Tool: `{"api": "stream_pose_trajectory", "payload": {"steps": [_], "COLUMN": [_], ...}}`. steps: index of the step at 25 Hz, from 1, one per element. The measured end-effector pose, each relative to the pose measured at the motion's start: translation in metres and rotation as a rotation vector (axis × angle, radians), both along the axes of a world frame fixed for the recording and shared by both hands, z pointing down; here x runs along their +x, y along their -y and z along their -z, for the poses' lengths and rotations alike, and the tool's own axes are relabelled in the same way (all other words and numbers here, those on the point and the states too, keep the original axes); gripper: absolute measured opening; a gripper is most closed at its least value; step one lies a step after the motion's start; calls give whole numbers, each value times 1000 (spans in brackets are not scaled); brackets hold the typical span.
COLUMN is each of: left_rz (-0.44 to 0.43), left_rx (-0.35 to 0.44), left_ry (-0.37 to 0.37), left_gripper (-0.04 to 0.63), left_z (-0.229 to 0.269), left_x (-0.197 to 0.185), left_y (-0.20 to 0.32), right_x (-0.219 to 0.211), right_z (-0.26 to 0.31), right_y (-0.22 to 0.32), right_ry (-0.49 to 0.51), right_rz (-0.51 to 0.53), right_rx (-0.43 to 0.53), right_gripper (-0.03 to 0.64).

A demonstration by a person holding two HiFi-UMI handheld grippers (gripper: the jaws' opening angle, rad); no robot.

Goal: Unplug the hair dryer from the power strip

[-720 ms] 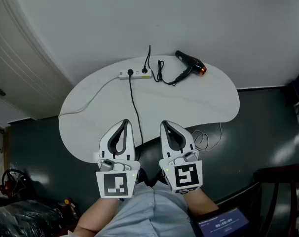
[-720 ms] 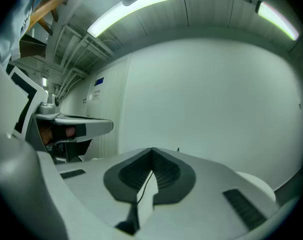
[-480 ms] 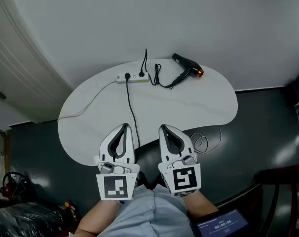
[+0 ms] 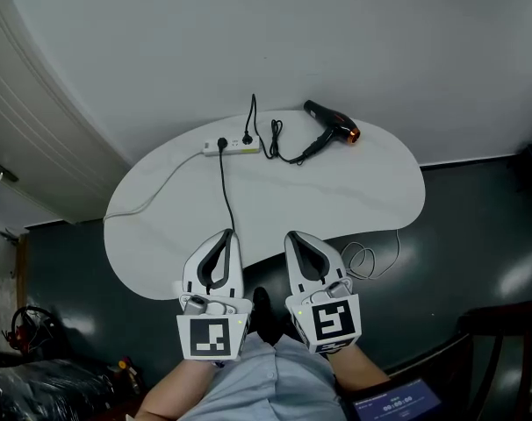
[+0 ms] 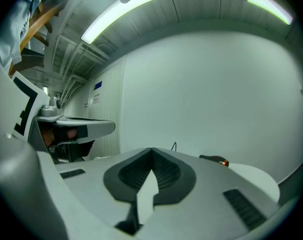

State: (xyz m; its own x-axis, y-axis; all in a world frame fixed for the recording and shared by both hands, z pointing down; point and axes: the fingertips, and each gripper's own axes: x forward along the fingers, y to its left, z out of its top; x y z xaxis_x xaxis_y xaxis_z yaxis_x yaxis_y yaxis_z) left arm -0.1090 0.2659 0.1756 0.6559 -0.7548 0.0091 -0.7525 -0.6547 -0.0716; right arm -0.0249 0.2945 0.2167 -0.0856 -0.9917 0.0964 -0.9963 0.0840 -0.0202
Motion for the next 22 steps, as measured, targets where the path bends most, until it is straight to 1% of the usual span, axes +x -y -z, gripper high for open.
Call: {"api": "stream_pose_trajectory", "payload": {"steps": [3,8,11,13,16,19,22], "left_rz": [3,10,19,19,14,40,64], "left_rx": [-6,-17,-35,-38,-25,-65,-70], "left_ry": [13,24,21,24,29,0,-6], "left_gripper": [-3,-3,-3,-3,-3,-3,-3], "left_z": [-7,-16,-22,-24,-25,-29,-29], "left_x": [7,15,19,25,35,41,42], "left_y": [5,27,47,62,89,119,152], "right_x": [4,18,24,31,36,39,42], "right_z": [-13,-18,-23,-23,-25,-33,-33], "right_y": [3,23,39,55,82,114,149], "right_ry": [26,13,11,10,4,3,-7], "right_rz": [19,2,12,17,50,76,104], "right_rx": [-15,-33,-45,-50,-25,-68,-82], "right_gripper": [-3,-3,-3,-3,-3,-3,-3]}}
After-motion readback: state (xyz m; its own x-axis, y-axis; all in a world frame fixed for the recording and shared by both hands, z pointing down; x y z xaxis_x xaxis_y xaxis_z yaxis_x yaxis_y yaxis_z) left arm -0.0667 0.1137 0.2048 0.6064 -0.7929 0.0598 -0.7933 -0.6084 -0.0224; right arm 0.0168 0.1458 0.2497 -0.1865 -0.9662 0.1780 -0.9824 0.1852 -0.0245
